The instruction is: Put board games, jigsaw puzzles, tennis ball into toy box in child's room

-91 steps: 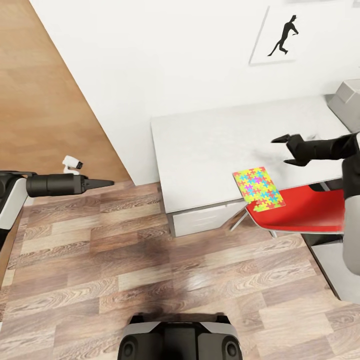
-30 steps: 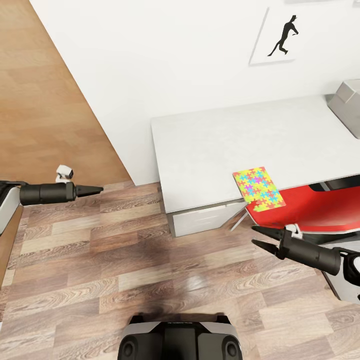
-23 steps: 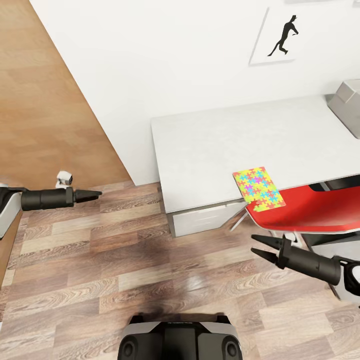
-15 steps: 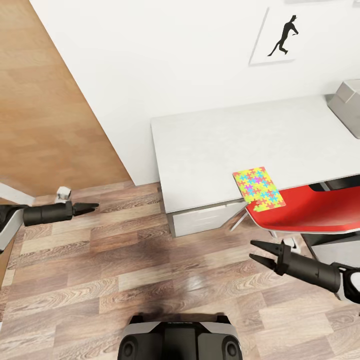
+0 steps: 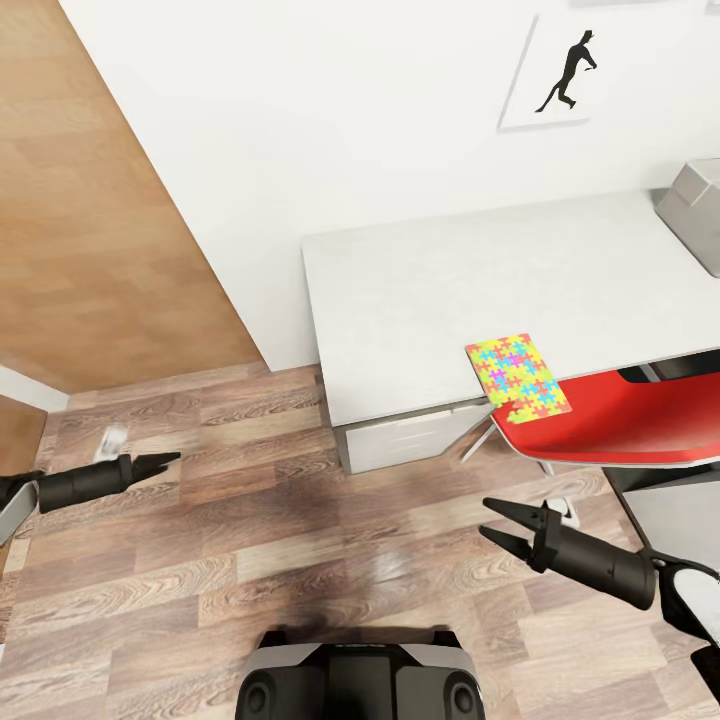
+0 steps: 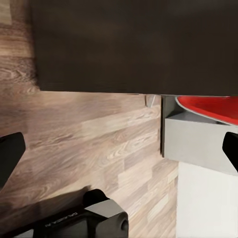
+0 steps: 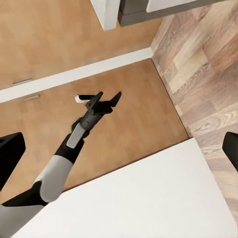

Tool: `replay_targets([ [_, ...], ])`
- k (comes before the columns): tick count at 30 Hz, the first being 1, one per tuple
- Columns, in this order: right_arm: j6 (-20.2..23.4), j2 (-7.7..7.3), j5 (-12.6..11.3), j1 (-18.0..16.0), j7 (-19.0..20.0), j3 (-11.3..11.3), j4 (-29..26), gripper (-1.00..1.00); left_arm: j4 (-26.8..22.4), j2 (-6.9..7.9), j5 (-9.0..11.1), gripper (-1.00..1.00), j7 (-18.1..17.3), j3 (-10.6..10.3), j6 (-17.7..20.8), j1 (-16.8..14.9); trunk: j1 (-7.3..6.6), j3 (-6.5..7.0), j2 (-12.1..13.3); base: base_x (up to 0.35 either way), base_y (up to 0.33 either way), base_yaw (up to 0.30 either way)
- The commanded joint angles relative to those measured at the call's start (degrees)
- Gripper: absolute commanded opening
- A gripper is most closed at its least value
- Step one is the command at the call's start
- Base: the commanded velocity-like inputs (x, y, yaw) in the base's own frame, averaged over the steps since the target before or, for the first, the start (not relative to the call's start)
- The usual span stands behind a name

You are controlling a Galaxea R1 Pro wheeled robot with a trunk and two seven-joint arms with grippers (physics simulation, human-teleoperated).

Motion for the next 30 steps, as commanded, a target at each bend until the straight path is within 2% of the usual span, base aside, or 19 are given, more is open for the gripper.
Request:
replay_targets([
  [1, 0.2, 0.26, 1.0, 0.0, 0.7, -0.1, 0.0, 1.0, 1.1, 0.05, 0.5, 1.0, -0.1, -0.4, -0.3, 0.1, 0.03, -0.07, -0.1, 0.0, 0.0, 0.0],
  [7, 0.2, 1.04, 2.4, 0.1, 1.6, 0.0, 0.0, 1.0, 4.5, -0.26, 0.6, 1.0, -0.2, -0.6, -2.8, 1.5, 0.03, -0.07, -0.1, 0.0, 0.0, 0.0],
  [15, 0.2, 1.27, 2.8, 0.1, 2.0, 0.0, 0.0, 1.0, 5.2, -0.65, 0.5, 1.0, -0.1, -0.5, -3.7, 4.2, 0.03, -0.07, -0.1, 0.0, -0.029, 0.0],
  [30, 0.2, 1.37, 2.9, 0.2, 2.2, -0.4, 0.0, 1.0, 4.8, -0.77, 0.5, 1.0, 0.1, -0.3, -3.9, 5.1, 0.03, -0.07, -0.1, 0.0, -0.232, 0.0],
])
